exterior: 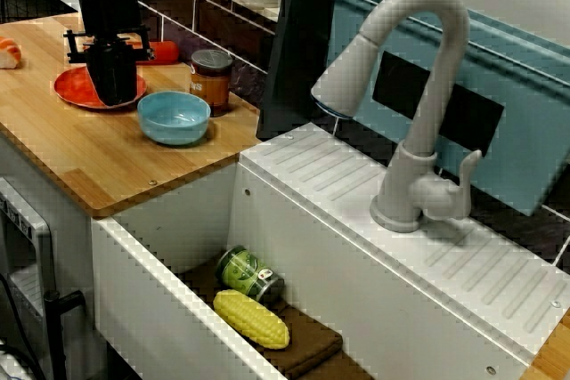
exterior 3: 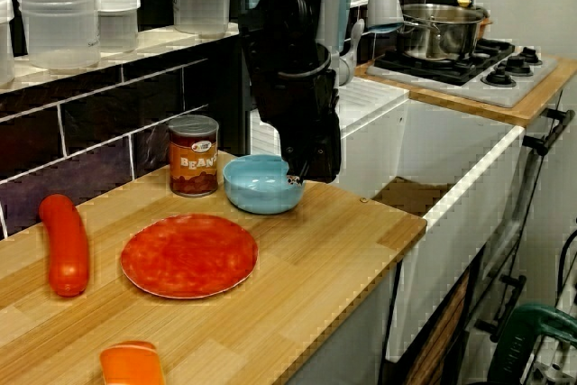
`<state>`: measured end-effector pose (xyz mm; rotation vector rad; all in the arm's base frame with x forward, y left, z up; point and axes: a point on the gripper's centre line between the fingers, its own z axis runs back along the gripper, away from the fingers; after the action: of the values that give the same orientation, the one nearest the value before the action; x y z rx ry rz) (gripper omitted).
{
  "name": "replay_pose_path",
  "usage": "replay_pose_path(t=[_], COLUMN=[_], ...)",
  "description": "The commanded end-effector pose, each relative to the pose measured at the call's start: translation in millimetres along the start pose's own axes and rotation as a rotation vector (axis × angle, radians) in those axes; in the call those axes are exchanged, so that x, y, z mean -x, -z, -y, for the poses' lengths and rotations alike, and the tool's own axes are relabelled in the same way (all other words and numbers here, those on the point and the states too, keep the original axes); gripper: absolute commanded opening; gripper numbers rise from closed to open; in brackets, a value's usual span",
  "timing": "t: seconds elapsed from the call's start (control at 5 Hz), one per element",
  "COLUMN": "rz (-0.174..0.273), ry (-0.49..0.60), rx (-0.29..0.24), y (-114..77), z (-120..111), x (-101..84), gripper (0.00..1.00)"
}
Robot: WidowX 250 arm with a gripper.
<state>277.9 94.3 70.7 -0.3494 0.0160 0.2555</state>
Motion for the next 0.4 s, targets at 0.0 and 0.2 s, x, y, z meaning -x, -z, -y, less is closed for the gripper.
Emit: replay_pose_path(t=[0.0, 0.2], rz=[0.105, 0.105], ry=[-0.048, -0.060], rx=[-0.057, -0.061], y=[-11.7, -9.5], z=[5.9, 8.0], x=[-0.8, -2.2], gripper=[1.00, 1.00])
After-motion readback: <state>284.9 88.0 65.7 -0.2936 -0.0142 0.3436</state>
